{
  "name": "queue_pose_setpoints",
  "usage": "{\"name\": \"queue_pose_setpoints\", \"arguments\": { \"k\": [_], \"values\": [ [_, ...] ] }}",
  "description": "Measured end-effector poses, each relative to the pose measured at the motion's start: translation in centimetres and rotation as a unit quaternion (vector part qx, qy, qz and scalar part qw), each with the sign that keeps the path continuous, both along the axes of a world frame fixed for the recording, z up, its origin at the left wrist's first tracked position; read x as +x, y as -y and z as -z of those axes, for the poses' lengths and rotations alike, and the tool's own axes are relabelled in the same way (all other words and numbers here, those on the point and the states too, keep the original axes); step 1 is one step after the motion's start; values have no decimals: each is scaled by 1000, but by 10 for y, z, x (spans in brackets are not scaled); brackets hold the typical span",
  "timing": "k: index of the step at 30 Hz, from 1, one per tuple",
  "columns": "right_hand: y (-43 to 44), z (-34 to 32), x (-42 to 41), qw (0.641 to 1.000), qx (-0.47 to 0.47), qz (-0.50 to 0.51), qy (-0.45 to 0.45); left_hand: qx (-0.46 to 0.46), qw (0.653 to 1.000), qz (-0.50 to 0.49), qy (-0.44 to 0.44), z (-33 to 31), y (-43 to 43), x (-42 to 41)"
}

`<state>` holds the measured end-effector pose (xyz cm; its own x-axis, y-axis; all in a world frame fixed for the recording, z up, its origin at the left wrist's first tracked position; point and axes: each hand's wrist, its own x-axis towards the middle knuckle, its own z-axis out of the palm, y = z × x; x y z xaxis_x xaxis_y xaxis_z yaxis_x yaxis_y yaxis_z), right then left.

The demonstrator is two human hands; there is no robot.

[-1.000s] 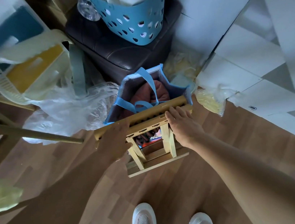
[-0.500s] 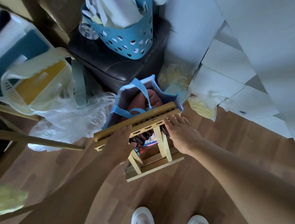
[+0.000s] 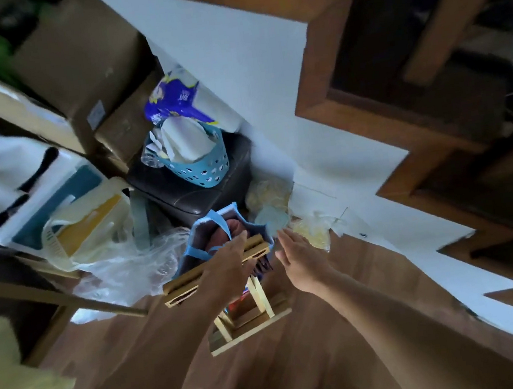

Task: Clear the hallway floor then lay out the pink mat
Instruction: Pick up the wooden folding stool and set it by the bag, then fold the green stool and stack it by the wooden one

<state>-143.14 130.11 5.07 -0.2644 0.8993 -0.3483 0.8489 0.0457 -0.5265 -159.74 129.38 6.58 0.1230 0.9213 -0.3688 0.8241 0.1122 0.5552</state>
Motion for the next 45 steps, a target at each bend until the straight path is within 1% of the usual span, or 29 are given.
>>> {"name": "queue_pose_setpoints", "arguments": {
  "k": [3,5,6,9,11,15,18,21,23,26,28,30,33,37,39,41,45],
  "values": [
    [15,-48,22,999,41,27,-4,18,999,31,28,-40,4,30],
    [24,-76,39,997,70,41,10,19,998,56,21,-61,4,50],
    [28,-90,49,996,72,55,13,20,998,56,22,-73,5,61],
    [48,-128,76,990,62,124,9,21,995,58,72,-106,17,93],
    [65,-151,93,982,68,175,18,46,992,92,73,-128,26,111],
    [100,-188,119,970,62,232,35,81,979,176,68,-165,41,138],
    [131,-215,135,956,51,288,19,81,970,217,75,-191,58,155],
    [168,-240,150,936,67,345,7,74,960,256,83,-214,78,177],
    [194,-256,163,924,96,371,6,82,948,295,87,-227,94,196],
    [238,-273,185,891,127,436,10,82,928,348,103,-245,124,232],
    [262,-281,199,873,118,472,12,79,916,376,116,-251,143,253],
    [290,-288,216,857,109,504,15,92,894,420,127,-260,163,276],
    [333,-295,234,827,120,549,18,82,869,466,146,-270,193,307],
    [386,-300,252,801,134,582,41,101,834,517,160,-280,232,343],
    [416,-302,264,782,135,605,61,110,812,550,161,-285,255,364],
    [438,-303,274,765,139,625,65,126,798,567,162,-289,274,381],
    [490,-306,305,736,121,660,84,90,772,604,176,-294,324,422]
  ]
}}
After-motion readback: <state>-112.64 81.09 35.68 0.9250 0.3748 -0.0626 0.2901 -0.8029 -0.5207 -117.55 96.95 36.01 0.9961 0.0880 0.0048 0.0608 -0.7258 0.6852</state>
